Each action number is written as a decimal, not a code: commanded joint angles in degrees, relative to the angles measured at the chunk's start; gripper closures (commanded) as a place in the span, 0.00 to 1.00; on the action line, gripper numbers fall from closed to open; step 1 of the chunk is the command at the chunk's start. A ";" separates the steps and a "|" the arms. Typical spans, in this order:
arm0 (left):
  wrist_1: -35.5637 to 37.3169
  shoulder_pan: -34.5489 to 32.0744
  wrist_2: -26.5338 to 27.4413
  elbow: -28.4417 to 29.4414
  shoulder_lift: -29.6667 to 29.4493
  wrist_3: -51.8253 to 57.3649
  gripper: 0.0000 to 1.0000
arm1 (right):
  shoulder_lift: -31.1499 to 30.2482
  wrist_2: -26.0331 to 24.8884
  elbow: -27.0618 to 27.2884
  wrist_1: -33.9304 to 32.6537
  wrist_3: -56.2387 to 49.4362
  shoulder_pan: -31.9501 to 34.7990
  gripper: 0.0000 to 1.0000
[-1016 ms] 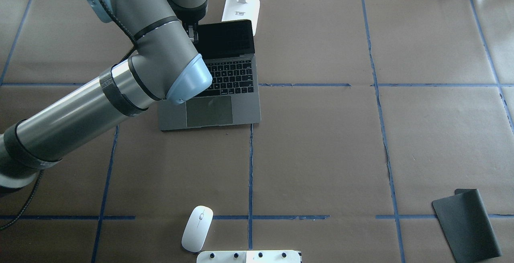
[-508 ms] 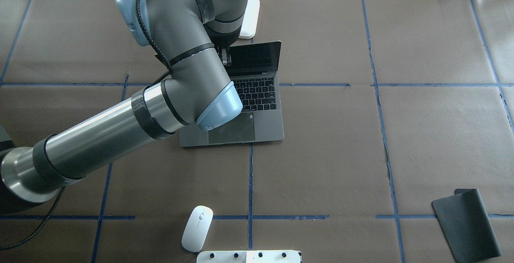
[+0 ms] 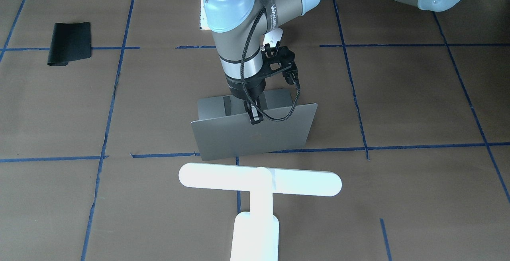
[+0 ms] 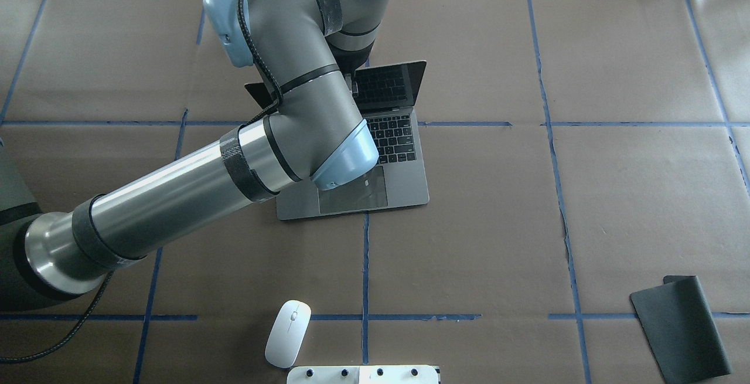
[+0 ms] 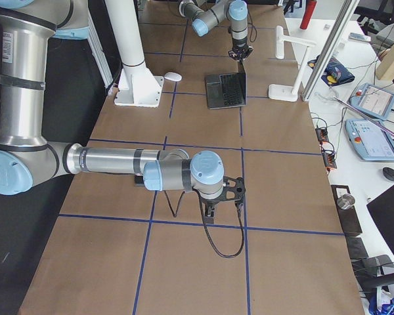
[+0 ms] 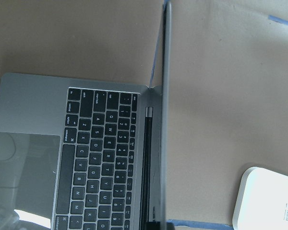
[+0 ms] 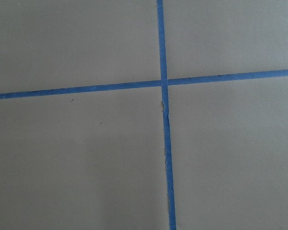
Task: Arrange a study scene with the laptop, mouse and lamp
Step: 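Slide the laptop with the left gripper toward the white lamp, then release the laptop and draw the left gripper back toward the robot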
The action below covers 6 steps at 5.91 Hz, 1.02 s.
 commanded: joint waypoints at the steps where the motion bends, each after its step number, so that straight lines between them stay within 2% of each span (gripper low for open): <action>1: -1.76 0.05 0.10 0.13 -0.04 0.53 1.00 | 0.08 -0.06 -0.10 0.00 0.09 0.03 0.00; 2: -2.81 0.05 0.10 0.21 -0.04 1.06 1.00 | 0.17 -0.06 -0.10 0.00 0.09 -0.06 0.00; 3: -3.00 0.13 0.10 0.04 0.13 3.32 0.91 | 0.17 -0.06 -0.18 0.00 0.09 -0.06 0.00; 4: -4.48 0.13 0.10 0.12 0.40 4.39 0.13 | 0.26 -0.06 -0.18 0.00 0.09 -0.06 0.00; 5: -4.49 0.13 0.10 -0.31 1.10 7.10 0.00 | 0.26 -0.15 -0.18 0.00 0.09 -0.06 0.00; 6: -4.41 0.05 0.01 -1.27 1.71 7.91 0.00 | 0.26 -0.06 -0.10 0.00 0.09 -0.06 0.00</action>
